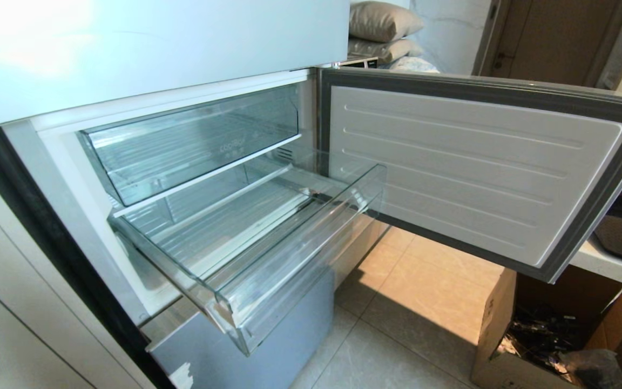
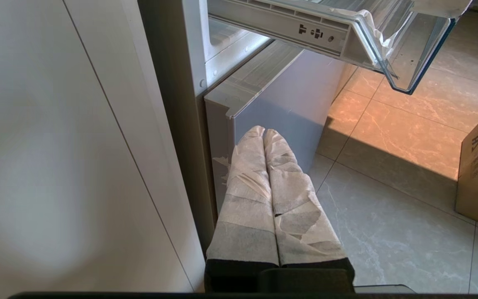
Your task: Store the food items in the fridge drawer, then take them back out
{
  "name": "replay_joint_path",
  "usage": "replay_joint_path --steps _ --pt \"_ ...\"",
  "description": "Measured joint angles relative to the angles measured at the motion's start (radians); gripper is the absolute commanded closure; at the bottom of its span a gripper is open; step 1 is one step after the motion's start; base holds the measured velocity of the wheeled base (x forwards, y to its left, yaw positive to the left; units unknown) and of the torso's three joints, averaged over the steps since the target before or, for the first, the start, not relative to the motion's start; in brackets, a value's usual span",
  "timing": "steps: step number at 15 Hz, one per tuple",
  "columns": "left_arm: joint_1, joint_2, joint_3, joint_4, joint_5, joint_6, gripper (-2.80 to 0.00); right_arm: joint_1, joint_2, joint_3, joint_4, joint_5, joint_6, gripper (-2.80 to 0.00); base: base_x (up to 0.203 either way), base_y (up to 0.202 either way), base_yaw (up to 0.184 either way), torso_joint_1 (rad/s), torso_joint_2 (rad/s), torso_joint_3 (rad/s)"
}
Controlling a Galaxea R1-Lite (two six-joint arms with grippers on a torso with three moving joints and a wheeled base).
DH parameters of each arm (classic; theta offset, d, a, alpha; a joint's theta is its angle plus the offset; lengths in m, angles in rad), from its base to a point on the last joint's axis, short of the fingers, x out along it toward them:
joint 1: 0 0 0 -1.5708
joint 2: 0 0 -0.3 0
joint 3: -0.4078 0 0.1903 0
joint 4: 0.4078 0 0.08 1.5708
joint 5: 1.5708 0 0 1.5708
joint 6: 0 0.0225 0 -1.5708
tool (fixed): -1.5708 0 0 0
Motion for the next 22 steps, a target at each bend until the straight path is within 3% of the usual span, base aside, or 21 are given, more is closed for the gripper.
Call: replay_joint_path --steps 2,4,6,9,13,18,22 --pt "0.0 0.0 0.0 0.0 0.0 0.0 0.0 0.219 -0.176 0.149 0.139 -0.006 -0.007 0.0 0.0 0.0 0.0 0.0 0.0 0.0" --pt "0.0 0.0 0.0 0.0 0.0 0.0 0.0 0.327 -0.333 0.314 0.25 -0.012 -0.039 0.0 0.0 0.0 0.0 0.0 0.0 0.0" --pt "0.0 0.0 0.0 0.0 0.0 0.0 0.0 0.379 -0.495 0.409 0.367 -0.031 -0.079 0.0 0.0 0.0 0.0 0.0 0.0 0.0" --pt "0.0 0.0 0.0 0.0 0.0 0.0 0.0 0.414 -0.689 0.444 0.515 -0.066 -0.119 0.0 0.0 0.0 0.0 0.0 0.0 0.0" --pt "0.0 0.0 0.0 0.0 -0.001 0.001 0.0 0.434 -0.854 0.45 0.533 -0.071 -0.143 0.0 0.0 0.0 0.0 0.0 0.0 0.0" --pt "0.0 0.0 0.0 -0.001 -0.001 0.001 0.0 0.437 -0.893 0.452 0.531 -0.093 -0.049 0.0 0.0 0.0 0.0 0.0 0.0 0.0" --pt "-0.001 0.0 0.0 -0.002 -0.002 0.002 0.0 0.437 -0.896 0.452 0.531 -0.095 -0.034 0.0 -0.002 -0.001 0.049 0.001 0.0 0.001"
